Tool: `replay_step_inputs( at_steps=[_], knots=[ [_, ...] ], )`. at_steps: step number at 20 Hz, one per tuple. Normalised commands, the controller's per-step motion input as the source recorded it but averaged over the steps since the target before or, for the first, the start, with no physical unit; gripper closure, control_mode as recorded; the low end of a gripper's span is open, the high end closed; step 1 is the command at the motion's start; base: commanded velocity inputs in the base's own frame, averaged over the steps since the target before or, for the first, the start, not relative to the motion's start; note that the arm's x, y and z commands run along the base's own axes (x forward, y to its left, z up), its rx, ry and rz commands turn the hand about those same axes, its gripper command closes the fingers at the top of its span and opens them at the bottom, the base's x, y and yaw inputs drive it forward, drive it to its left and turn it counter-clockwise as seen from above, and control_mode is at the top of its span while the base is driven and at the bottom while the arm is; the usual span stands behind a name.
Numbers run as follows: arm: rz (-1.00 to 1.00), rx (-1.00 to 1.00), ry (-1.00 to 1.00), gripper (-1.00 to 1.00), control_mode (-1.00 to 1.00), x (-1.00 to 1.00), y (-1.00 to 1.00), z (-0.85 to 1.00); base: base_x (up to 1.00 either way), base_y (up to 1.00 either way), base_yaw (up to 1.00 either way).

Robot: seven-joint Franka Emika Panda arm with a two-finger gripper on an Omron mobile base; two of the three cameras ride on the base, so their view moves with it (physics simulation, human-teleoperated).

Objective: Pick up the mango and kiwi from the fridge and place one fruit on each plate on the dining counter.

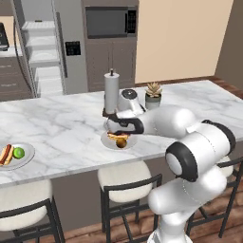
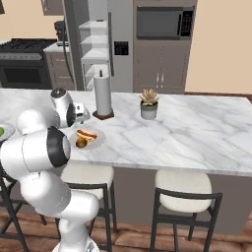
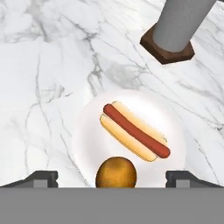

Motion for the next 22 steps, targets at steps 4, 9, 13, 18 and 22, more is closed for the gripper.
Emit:
replay_step_inputs(
  at_steps=[4,9,13,18,22],
  knots=[
    [-0.05,0.0,-0.03,-1.0,-1.0,-0.91,-0.01,0.59,0.0,0.0,0.0],
    [-0.25,0.04,0.0,-1.0,-1.0,-1.0,-0.09,0.29,0.0,0.0,0.0],
    [-0.38,0.06,0.0,-1.0,-1.0,-1.0,-0.22,0.18,0.0,0.0,0.0],
    [-0.35,0.12,0.0,-1.0,-1.0,-1.0,-0.37,0.26,0.0,0.0,0.0],
    [-0.27,0.16,-0.04,-1.0,-1.0,-1.0,-0.51,0.32,0.0,0.0,0.0]
  ],
)
